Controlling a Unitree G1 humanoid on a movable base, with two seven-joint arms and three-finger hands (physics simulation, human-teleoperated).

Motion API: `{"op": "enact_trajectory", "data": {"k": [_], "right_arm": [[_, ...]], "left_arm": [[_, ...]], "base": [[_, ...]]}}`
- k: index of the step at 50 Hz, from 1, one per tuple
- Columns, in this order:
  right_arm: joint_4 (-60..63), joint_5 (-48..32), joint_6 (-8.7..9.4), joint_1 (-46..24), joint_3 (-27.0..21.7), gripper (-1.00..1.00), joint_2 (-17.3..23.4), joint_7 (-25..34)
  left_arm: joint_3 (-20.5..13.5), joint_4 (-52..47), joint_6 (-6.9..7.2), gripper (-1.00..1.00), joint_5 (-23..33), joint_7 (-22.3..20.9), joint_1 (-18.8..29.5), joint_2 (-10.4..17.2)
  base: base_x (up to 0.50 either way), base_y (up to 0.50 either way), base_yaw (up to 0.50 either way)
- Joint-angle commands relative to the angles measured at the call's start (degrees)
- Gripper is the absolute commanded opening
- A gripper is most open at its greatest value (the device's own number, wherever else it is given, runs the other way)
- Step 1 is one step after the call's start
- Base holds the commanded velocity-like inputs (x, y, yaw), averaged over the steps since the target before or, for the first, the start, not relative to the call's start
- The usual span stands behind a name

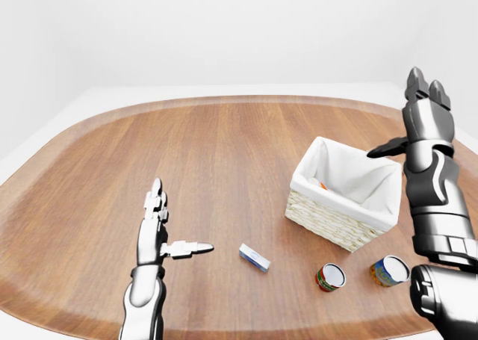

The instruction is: Pick up the ketchup, and put it in the basket.

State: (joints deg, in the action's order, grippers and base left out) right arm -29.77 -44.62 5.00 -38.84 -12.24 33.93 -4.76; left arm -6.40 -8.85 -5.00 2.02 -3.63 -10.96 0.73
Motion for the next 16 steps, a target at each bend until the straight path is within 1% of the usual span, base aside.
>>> {"op": "enact_trajectory", "data": {"k": [1,5,7,10,11,12,14,15,16], "right_arm": [[27.07,-1.60,0.00,5.57,-6.04,1.00,1.32,12.46],[34.66,-1.39,0.00,7.39,-7.74,1.00,1.15,16.22],[40.49,-1.10,0.00,8.81,-8.45,1.00,0.27,18.90],[47.71,-0.57,0.00,10.75,-8.56,1.00,-2.20,22.62],[51.61,0.28,0.00,11.94,-8.52,1.00,-4.17,24.46],[54.02,0.62,0.00,13.00,-8.17,1.00,-5.33,25.60],[57.08,0.60,0.00,14.37,-7.94,1.00,-6.88,26.09],[60.60,1.34,0.00,16.25,-7.47,1.00,-8.93,27.64],[61.88,0.97,0.00,17.20,-7.08,1.00,-9.71,28.17]], "left_arm": [[0.02,-0.02,0.00,1.00,0.04,-0.08,-0.01,-0.01],[0.01,-0.43,0.00,1.00,-0.09,-0.18,-0.11,-0.02],[-0.03,-0.53,0.00,1.00,-0.12,-0.19,-0.10,-0.02],[-0.02,-0.61,0.00,1.00,-0.10,-0.18,-0.11,-0.05],[0.04,-0.34,0.00,1.00,0.01,-0.12,-0.04,-0.07],[0.09,-0.27,0.00,1.00,0.05,-0.14,-0.05,-0.06],[0.04,-0.28,0.00,1.00,-0.02,-0.14,0.02,-0.02],[-0.06,-0.68,0.00,1.00,-0.22,-0.25,-0.09,0.01],[-0.12,-0.90,0.00,1.00,-0.30,-0.31,-0.17,0.01]], "base": [[0.00,0.00,0.00],[0.00,0.00,0.00],[0.00,0.00,0.00],[0.00,0.00,0.00],[0.00,0.00,0.00],[0.00,0.00,0.00],[0.00,0.00,0.00],[0.00,0.00,0.00],[0.00,0.00,0.00]]}}
